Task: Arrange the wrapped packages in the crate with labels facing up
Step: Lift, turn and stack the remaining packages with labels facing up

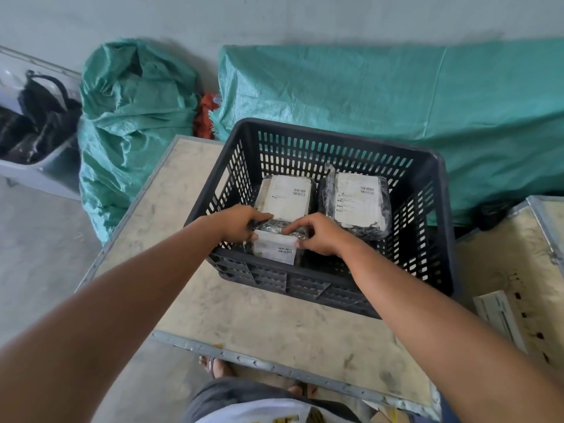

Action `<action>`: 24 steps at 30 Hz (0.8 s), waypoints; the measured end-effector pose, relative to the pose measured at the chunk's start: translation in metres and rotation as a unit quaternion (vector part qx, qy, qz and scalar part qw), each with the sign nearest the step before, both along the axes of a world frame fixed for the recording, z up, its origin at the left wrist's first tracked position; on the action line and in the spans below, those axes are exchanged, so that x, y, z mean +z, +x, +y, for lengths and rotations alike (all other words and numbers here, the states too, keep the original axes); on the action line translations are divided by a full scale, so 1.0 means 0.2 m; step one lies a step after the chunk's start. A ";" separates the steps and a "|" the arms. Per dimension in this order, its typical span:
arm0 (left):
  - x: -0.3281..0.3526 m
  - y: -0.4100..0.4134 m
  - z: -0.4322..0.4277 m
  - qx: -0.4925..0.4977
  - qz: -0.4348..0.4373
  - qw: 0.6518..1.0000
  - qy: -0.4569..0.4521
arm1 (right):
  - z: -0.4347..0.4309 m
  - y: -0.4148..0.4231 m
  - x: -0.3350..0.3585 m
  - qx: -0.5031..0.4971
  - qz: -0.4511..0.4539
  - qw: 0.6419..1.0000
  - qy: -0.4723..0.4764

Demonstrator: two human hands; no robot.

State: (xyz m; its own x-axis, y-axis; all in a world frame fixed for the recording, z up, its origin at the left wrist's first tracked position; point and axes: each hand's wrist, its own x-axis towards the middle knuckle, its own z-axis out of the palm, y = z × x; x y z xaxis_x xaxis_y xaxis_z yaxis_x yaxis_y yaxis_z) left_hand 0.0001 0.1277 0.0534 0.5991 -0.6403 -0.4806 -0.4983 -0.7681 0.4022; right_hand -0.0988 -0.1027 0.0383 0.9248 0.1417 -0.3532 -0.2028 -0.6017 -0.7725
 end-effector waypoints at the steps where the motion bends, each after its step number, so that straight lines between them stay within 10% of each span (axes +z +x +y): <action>1: 0.01 0.00 0.00 0.002 0.006 1.000 -0.015 | 0.00 0.00 0.01 -0.005 -0.003 1.000 0.002; 24: 0.65 0.28 -0.11 0.047 0.137 0.936 -0.320 | -0.15 -0.07 0.36 -0.172 -0.229 0.946 0.153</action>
State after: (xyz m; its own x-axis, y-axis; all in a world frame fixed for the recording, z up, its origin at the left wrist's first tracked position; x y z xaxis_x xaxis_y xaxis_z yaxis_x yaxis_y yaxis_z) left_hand 0.0568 0.1066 0.1841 0.5774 -0.8006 -0.1601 -0.2522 -0.3614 0.8977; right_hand -0.1122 -0.1317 0.1099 0.9809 -0.1639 0.1051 0.0529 -0.2952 -0.9540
